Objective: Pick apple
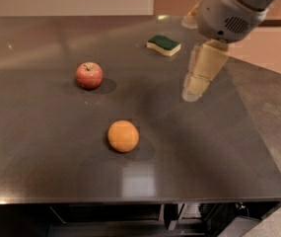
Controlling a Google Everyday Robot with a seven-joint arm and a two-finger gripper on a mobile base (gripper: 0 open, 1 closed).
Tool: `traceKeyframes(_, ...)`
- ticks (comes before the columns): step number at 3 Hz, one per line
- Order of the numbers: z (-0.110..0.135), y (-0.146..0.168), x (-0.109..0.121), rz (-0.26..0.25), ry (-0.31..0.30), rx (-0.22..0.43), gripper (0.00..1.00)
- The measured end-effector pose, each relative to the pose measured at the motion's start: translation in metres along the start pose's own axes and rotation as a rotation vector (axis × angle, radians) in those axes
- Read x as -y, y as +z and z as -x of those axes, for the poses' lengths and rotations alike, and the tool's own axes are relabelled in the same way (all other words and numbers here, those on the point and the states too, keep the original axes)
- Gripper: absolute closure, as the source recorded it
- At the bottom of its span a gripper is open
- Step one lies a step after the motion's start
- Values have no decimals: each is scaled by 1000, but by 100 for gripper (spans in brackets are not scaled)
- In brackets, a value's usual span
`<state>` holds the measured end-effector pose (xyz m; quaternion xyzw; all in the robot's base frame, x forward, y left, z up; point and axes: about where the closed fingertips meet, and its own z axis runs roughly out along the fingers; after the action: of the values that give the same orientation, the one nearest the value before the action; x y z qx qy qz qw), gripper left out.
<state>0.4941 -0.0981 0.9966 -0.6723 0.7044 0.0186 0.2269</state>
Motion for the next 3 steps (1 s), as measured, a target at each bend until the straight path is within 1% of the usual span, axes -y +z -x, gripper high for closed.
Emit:
traceKeyframes(1,41,17,15,13,-43,46,0)
traceKeyframes(2,80,45,35,38,-57,80,0)
traceKeyframes(3,121,75,45,64,-64,106,0)
